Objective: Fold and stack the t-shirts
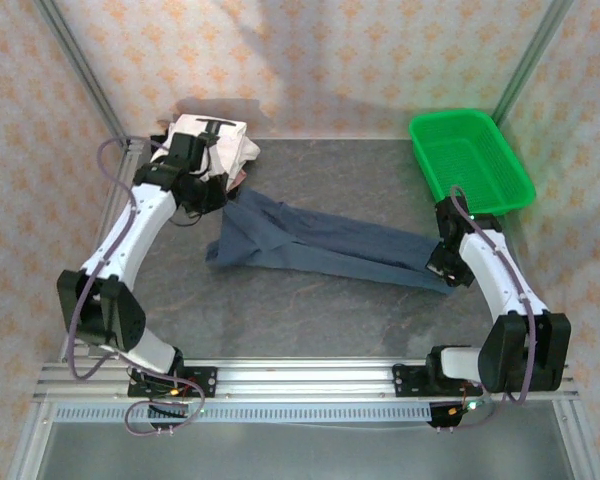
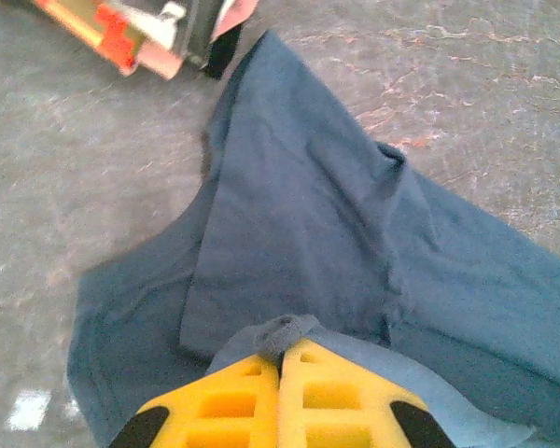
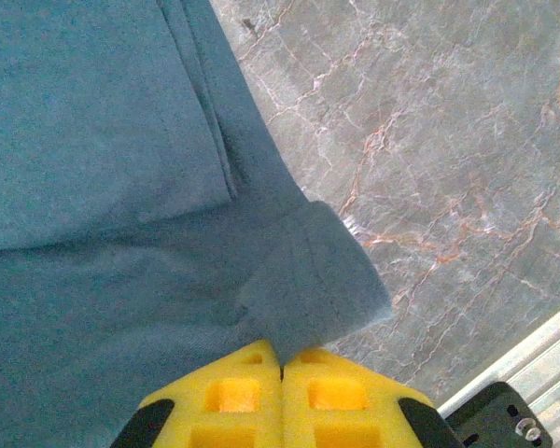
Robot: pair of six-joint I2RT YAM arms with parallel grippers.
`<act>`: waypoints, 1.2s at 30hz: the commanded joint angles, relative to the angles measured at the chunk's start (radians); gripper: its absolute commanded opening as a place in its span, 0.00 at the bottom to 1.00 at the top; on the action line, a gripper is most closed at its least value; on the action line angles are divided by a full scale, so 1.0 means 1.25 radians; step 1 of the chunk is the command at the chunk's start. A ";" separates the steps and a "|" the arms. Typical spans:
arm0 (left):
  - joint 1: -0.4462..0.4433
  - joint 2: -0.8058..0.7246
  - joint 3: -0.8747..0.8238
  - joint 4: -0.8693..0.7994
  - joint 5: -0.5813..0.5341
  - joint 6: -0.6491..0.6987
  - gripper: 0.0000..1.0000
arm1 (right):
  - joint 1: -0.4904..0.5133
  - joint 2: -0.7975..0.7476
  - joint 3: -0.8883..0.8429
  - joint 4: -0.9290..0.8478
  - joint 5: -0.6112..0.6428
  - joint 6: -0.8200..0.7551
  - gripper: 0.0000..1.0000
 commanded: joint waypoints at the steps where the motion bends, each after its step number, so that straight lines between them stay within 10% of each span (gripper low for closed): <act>1: -0.019 0.065 0.077 -0.040 -0.036 0.089 0.00 | -0.006 0.007 0.006 0.001 0.061 -0.020 0.00; 24: -0.027 0.308 0.152 -0.012 -0.122 0.087 0.00 | -0.008 0.182 0.036 0.099 0.107 -0.062 0.02; 31: -0.026 0.247 0.093 0.035 -0.107 0.012 0.51 | -0.008 0.218 0.067 0.145 0.118 -0.079 0.23; 36: -0.024 0.118 0.004 0.037 -0.129 -0.047 0.64 | -0.010 0.220 0.122 0.150 0.126 -0.104 0.53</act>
